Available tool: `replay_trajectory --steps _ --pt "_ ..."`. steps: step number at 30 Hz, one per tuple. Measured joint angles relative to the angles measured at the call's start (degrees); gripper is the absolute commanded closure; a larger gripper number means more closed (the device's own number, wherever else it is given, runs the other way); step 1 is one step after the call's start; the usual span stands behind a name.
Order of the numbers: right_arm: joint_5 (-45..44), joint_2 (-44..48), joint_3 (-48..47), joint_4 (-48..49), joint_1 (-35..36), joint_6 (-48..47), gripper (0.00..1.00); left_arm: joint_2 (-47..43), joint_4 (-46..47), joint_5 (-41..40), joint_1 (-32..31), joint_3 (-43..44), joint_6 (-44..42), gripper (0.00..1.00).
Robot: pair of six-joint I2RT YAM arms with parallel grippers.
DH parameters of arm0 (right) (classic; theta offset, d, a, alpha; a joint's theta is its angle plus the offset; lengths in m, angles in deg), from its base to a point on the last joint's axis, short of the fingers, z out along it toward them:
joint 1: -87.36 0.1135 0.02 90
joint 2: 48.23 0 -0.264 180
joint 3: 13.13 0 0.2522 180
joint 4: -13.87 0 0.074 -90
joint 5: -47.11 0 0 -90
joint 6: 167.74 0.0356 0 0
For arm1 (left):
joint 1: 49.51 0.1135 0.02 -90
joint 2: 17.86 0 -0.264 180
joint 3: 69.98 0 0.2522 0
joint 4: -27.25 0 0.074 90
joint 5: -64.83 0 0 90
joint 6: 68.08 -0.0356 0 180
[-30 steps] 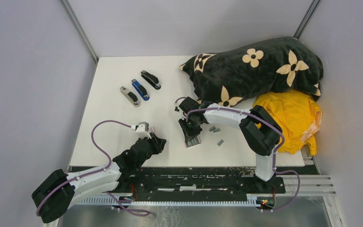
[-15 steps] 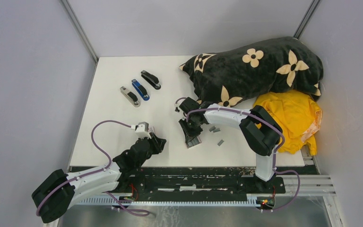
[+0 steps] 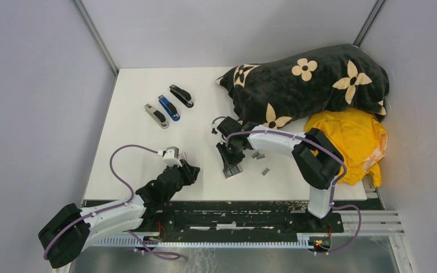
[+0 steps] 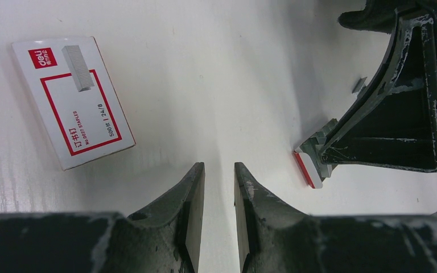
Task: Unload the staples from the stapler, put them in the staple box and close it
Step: Place the staple in the staple box.
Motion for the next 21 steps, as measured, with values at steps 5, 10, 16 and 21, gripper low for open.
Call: replay_trajectory --steps 5,10,16,21 --pt "0.0 0.0 0.4 0.0 0.1 0.0 0.8 0.2 0.0 0.0 0.0 0.0 0.0 0.67" --pt "0.0 0.0 0.6 0.1 0.5 0.0 0.79 0.2 0.0 0.0 0.0 0.0 0.0 0.67" --pt "0.0 0.0 0.6 0.2 1.0 0.0 0.79 0.2 0.0 0.0 0.0 0.0 0.0 0.67" --pt "0.0 0.0 0.6 0.1 1.1 0.0 0.79 0.2 0.0 0.0 0.0 0.0 0.0 0.67"
